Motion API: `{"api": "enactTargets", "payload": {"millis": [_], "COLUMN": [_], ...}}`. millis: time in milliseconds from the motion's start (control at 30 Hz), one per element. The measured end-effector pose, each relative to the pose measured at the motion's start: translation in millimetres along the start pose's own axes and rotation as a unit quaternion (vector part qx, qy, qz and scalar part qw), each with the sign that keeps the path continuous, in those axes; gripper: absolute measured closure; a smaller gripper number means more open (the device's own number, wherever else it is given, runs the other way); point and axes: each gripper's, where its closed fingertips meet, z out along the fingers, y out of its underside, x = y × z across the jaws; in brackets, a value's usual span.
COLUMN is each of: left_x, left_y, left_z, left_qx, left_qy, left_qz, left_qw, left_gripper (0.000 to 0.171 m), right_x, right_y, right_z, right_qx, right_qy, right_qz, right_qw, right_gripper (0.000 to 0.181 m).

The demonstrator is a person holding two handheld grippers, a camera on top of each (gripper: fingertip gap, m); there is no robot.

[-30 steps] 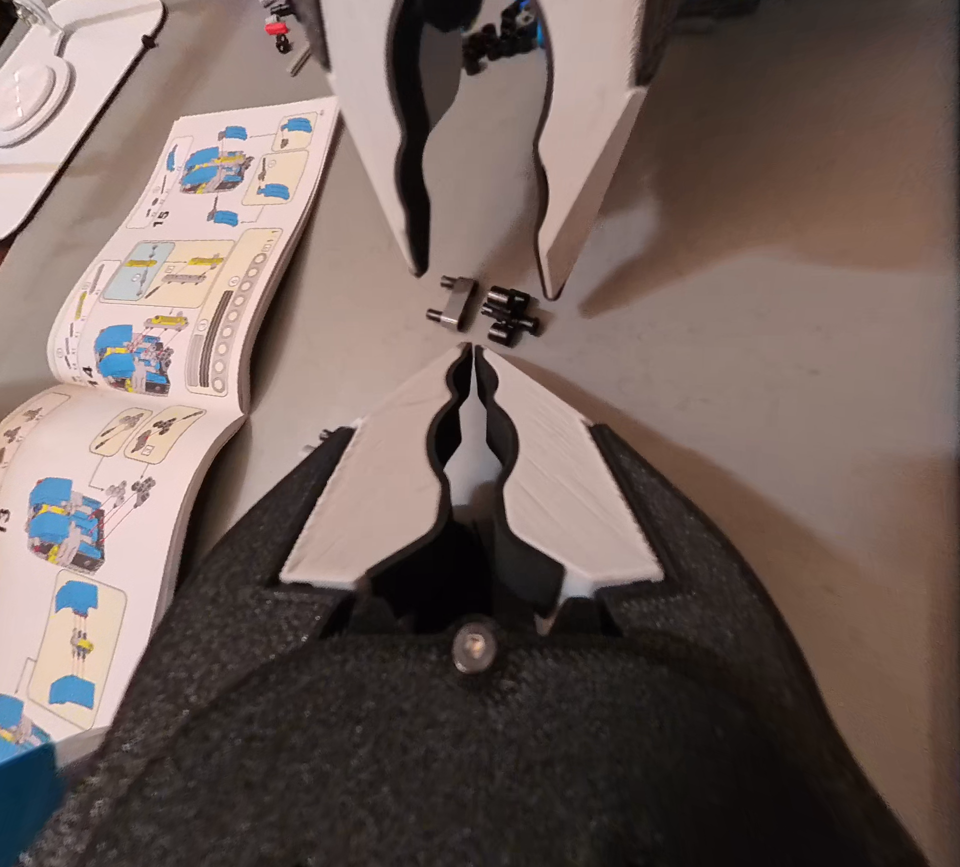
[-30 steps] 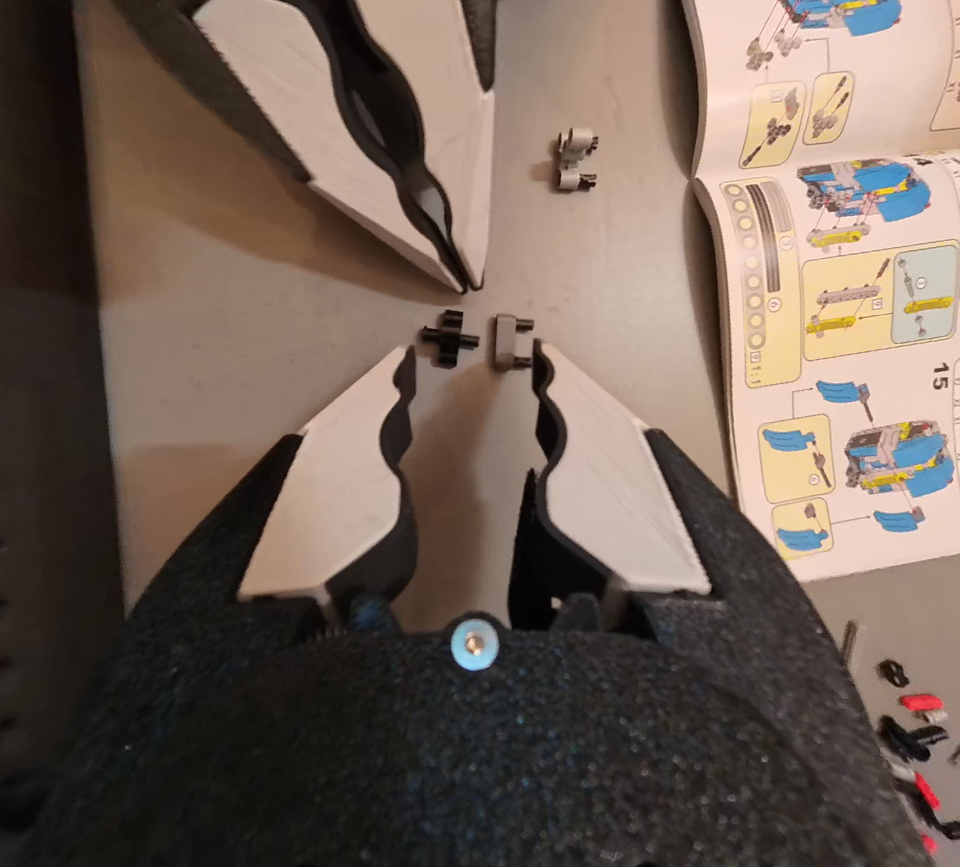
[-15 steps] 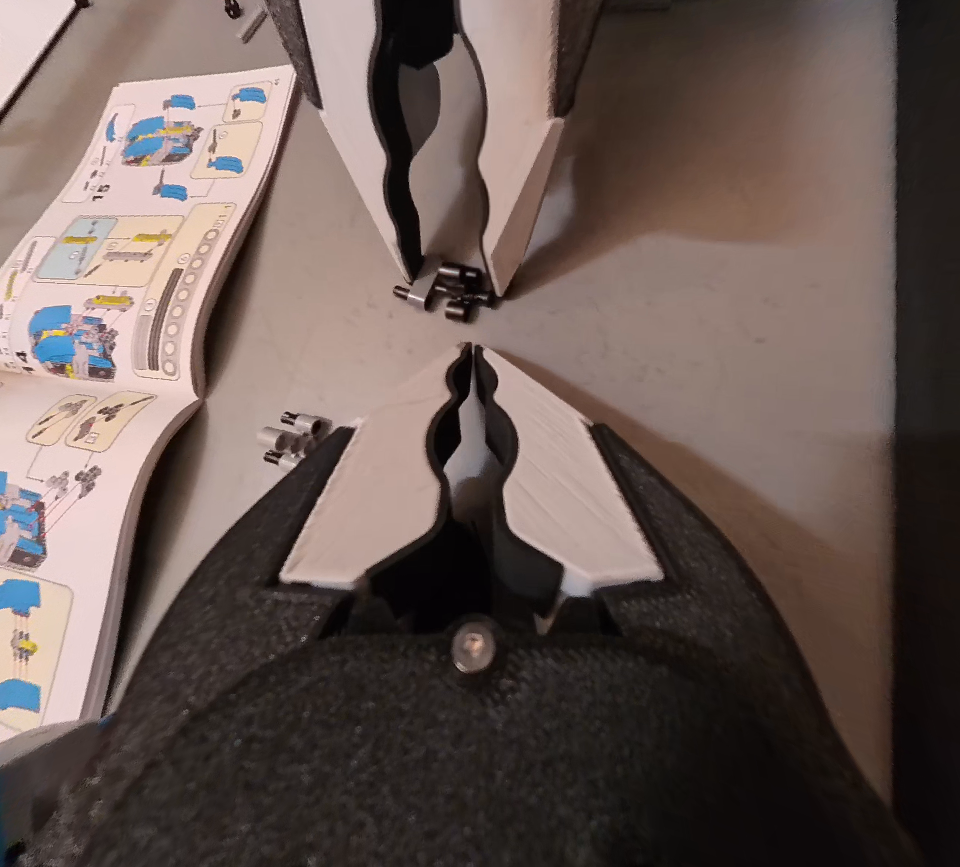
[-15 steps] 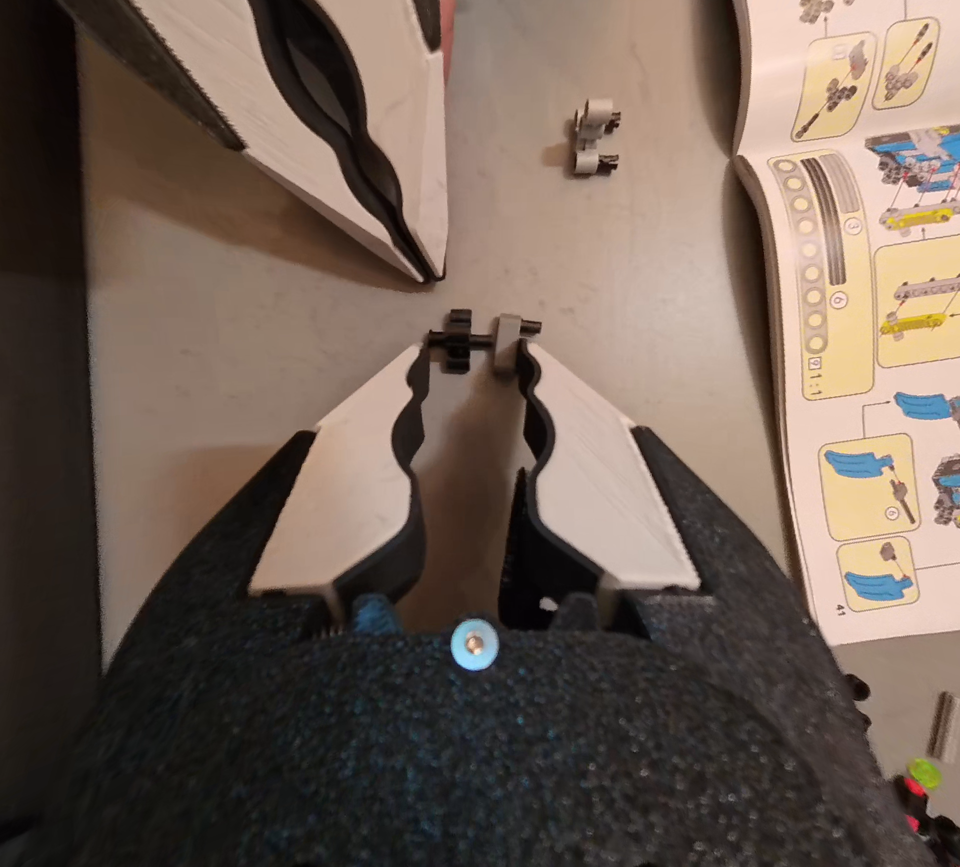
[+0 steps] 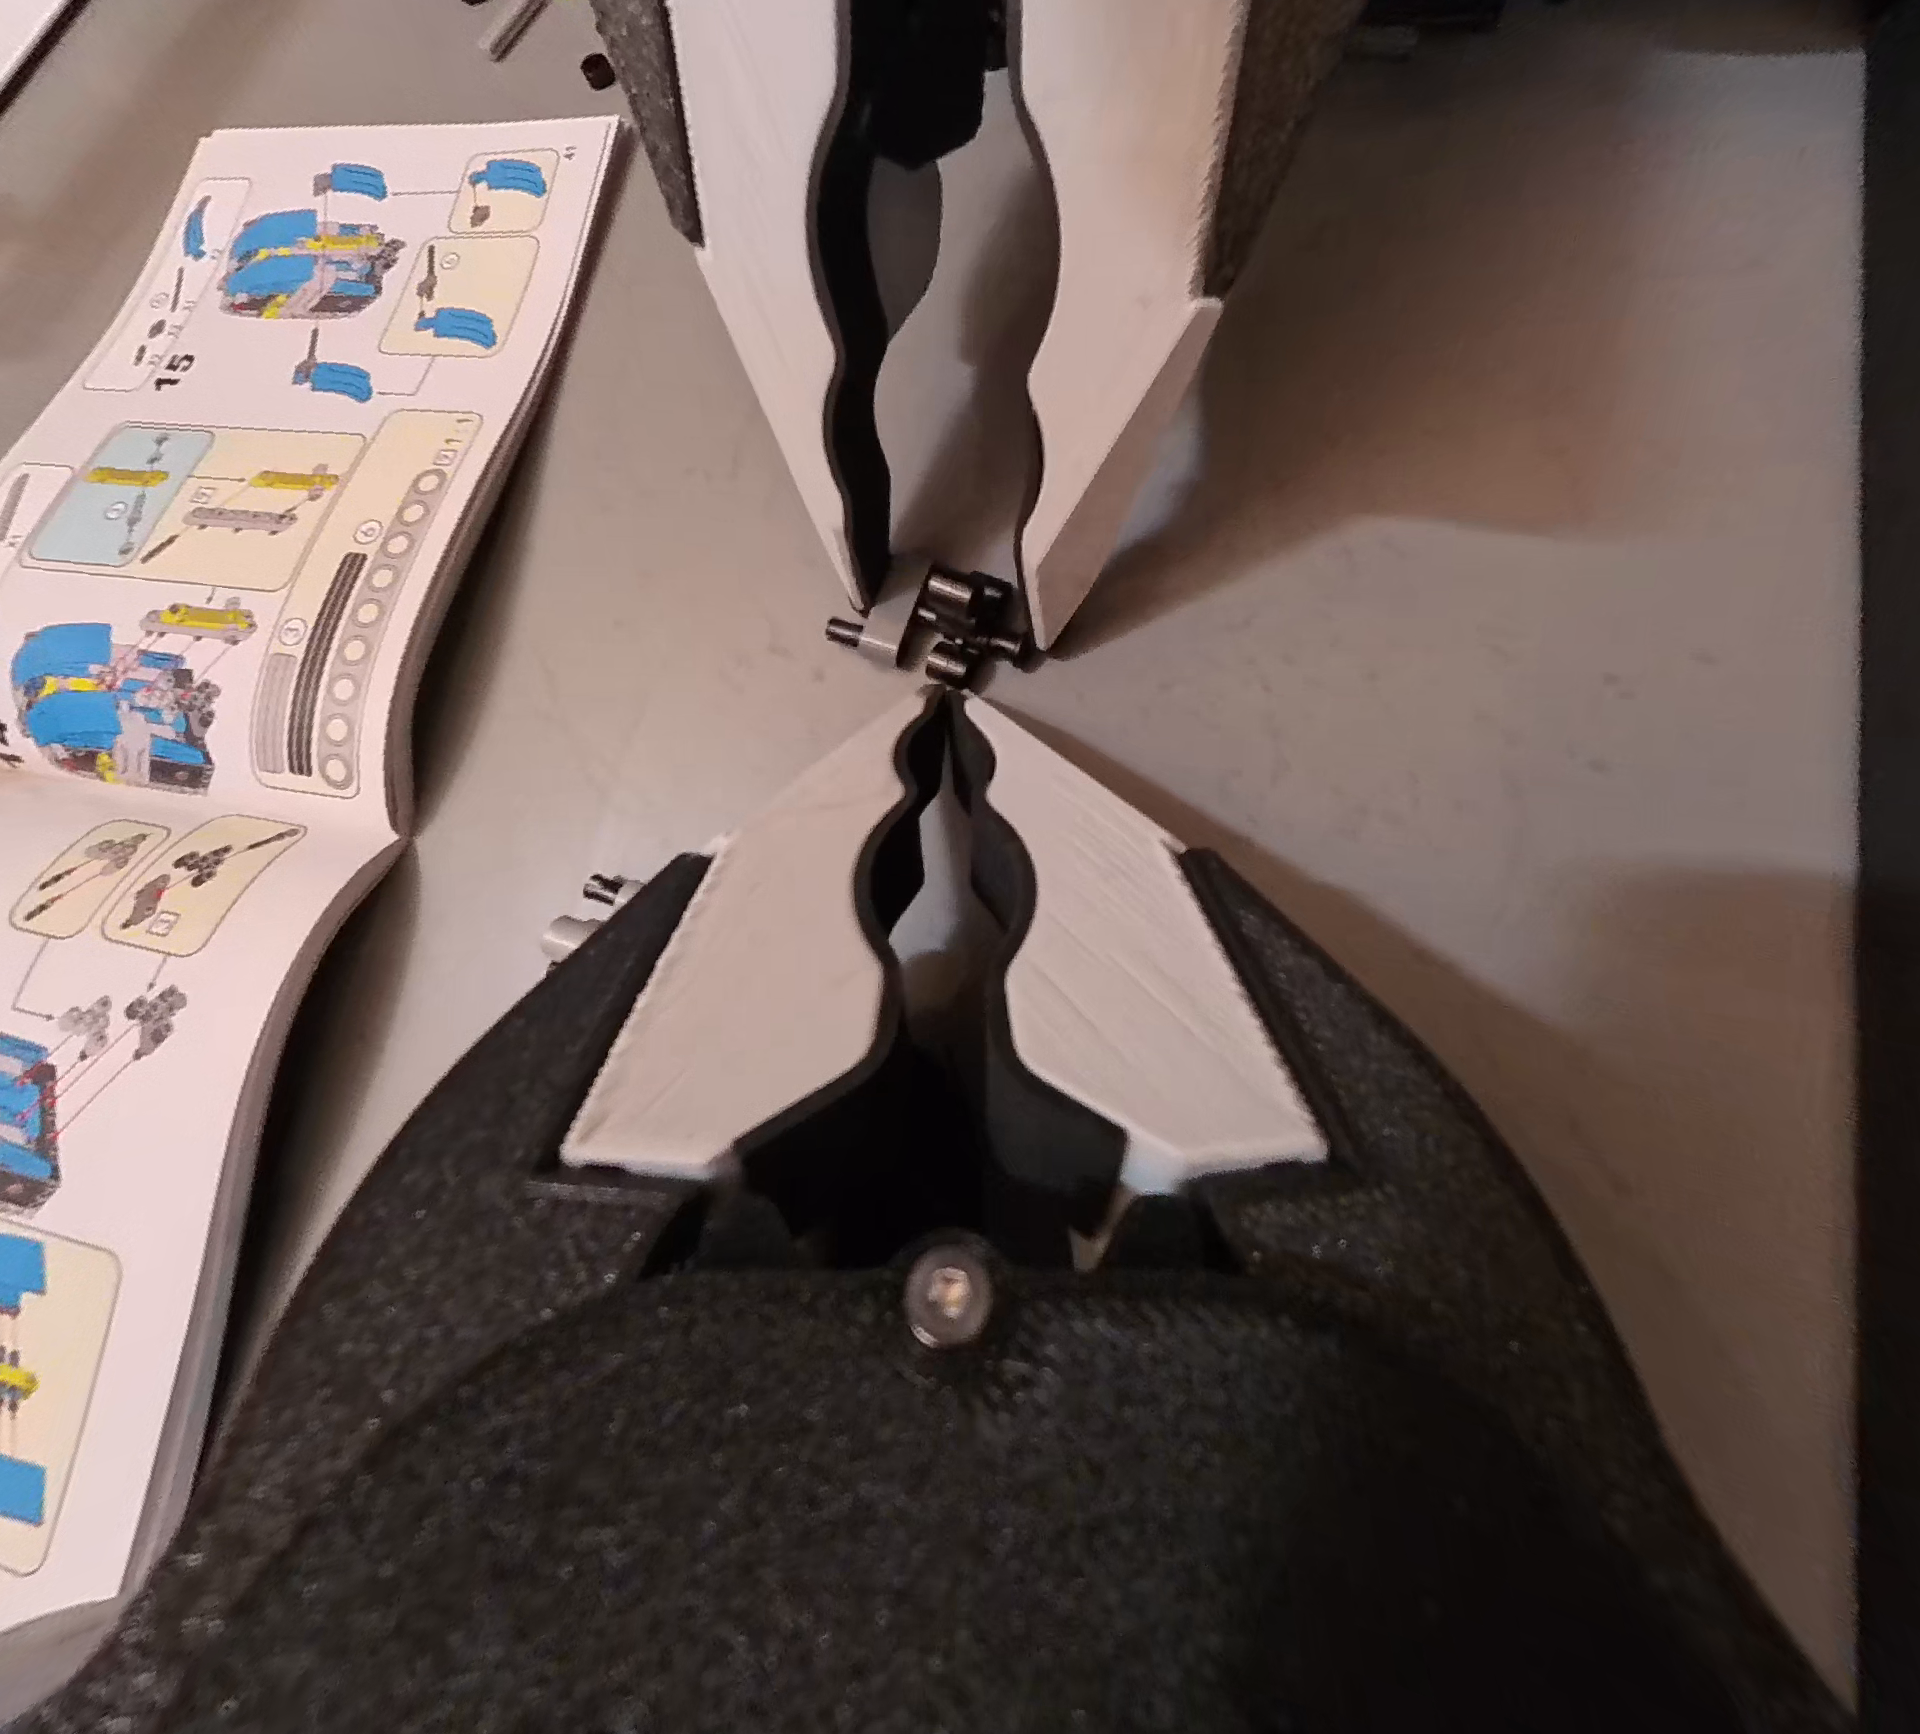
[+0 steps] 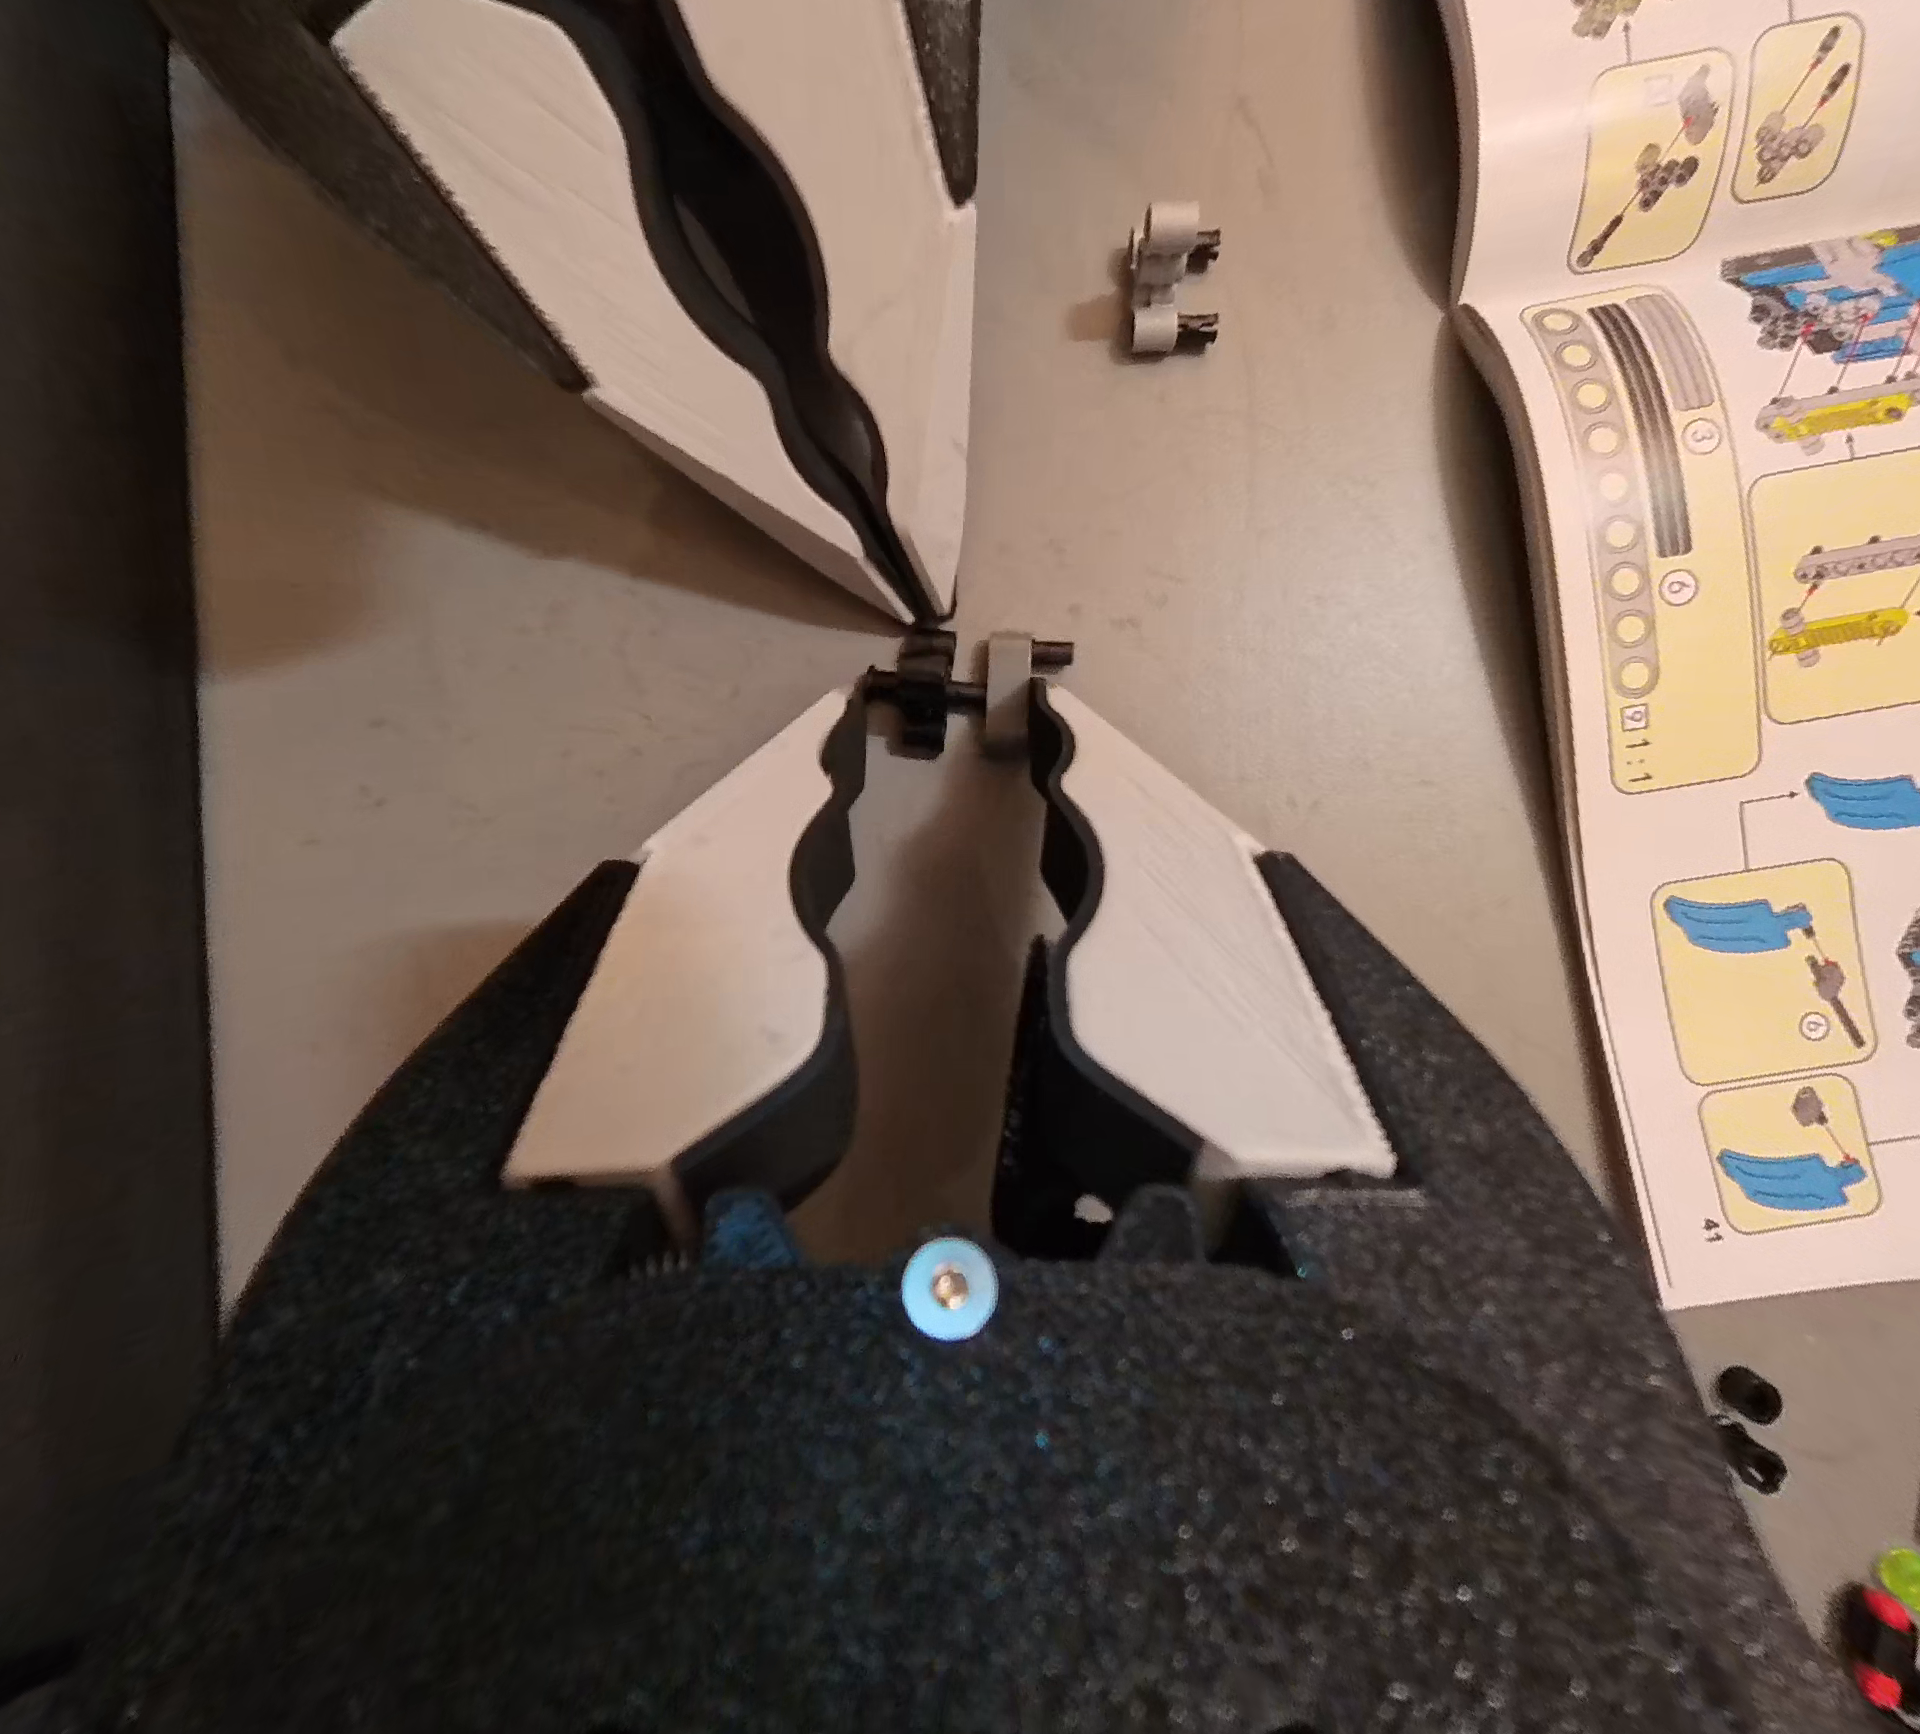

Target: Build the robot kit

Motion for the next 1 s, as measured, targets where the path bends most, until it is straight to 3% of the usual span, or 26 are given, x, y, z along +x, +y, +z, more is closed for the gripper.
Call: {"api": "enactTargets", "payload": {"millis": [1000], "left_x": [-0.6], "left_y": [-0.3], "left_z": [0.4], "left_qx": [0.0], "left_qy": [0.008], "left_qz": [-0.013], "left_qw": [1.0], "left_gripper": [0.171], "right_x": [-0.6], "right_y": [0.6], "right_z": [0.0], "right_qx": [-0.02], "right_qy": [-0.015], "right_qz": [0.01], "right_qw": [1.0], "right_gripper": [0.152]}}
